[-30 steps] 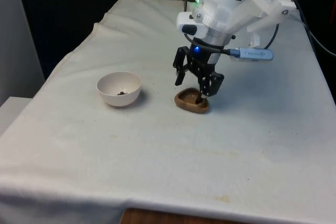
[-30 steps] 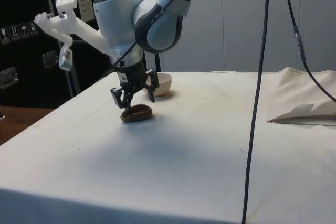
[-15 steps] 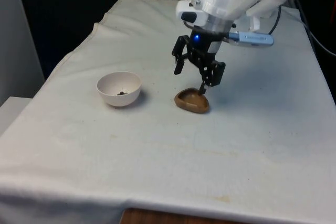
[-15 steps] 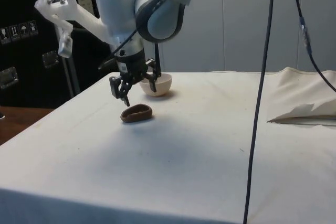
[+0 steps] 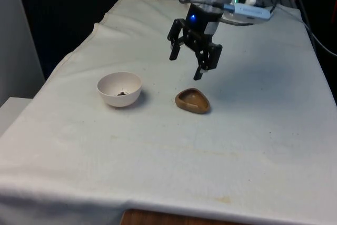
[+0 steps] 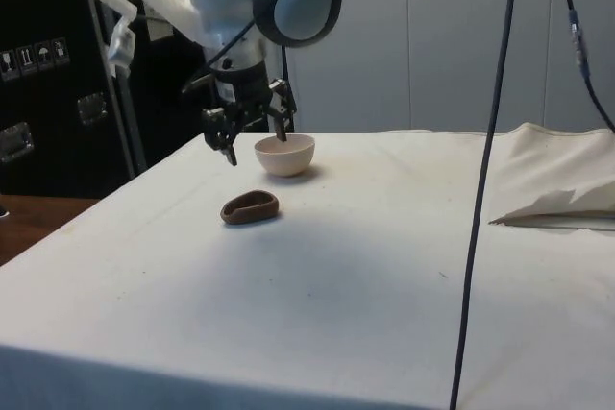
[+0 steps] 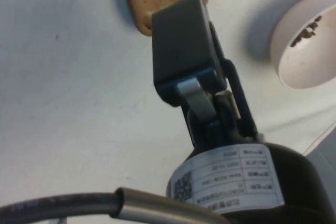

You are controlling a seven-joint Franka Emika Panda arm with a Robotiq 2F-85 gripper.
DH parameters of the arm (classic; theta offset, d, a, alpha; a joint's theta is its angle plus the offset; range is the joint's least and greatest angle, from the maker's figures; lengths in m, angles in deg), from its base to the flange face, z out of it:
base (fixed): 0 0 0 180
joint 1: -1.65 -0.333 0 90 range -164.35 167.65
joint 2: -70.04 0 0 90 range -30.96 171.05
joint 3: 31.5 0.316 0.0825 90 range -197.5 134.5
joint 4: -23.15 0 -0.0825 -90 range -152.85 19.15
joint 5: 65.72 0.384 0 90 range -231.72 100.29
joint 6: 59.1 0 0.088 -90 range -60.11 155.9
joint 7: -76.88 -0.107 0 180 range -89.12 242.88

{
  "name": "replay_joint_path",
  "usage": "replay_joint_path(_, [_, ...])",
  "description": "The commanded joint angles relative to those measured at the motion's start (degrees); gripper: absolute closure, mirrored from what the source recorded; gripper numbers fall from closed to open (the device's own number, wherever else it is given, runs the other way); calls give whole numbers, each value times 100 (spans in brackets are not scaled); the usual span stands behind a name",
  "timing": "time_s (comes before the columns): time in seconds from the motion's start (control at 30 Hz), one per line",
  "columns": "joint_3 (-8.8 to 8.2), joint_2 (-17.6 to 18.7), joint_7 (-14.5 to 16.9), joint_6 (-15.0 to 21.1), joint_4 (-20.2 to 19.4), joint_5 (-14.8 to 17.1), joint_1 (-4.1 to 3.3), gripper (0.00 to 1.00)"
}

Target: Pour the coffee beans from the cup into the bowl.

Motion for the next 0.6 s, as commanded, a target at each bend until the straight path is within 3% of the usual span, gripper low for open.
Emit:
replay_joint_path(0.0, [40, -74, 103, 34, -63, 80, 57, 0])
replay_joint_path(0.03, [-17, -34, 23, 0, -11, 0, 0, 0])
replay_joint_path(0.07, [-52, -97, 69, 0, -40, 0, 0, 0])
replay_joint_path(0.1, [-23, -172, 166, 40, -109, 69, 57, 0])
replay_joint_path(0.33, [-189, -413, 338, 92, -258, 17, 46, 0])
replay_joint_path(0.37, [-201, -344, 281, 6, -178, 0, 0, 0])
replay_joint_path(0.4, [-235, -481, 390, 115, -309, 0, 34, 0])
replay_joint_path(0.57, [-361, -699, 567, 189, -476, -34, 29, 0])
